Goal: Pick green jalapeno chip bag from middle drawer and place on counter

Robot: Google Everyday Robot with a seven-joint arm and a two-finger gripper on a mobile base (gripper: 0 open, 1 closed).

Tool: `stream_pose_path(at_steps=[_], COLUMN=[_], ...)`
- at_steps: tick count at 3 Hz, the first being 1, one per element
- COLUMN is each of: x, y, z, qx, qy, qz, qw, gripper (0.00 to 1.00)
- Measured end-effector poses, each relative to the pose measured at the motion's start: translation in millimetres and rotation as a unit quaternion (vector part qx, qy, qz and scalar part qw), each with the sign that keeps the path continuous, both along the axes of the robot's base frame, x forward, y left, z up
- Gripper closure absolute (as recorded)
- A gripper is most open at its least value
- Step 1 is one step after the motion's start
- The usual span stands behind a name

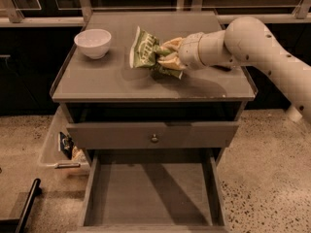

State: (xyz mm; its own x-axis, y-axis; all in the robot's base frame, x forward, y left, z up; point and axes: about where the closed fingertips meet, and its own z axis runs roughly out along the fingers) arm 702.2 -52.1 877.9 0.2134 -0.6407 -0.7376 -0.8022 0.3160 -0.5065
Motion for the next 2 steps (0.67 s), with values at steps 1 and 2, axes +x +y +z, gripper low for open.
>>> stream_pose_path(at_steps=[1,2], x=[10.5,10.7], y=[-4.5,-4.8], z=[-9.3,-9.5], qx=[-0.002,-0.002], qy=[0.008,0.008], qz=[-0.020,-0.020], qw=[0.9998,0.9998], gripper=[1.00,0.81])
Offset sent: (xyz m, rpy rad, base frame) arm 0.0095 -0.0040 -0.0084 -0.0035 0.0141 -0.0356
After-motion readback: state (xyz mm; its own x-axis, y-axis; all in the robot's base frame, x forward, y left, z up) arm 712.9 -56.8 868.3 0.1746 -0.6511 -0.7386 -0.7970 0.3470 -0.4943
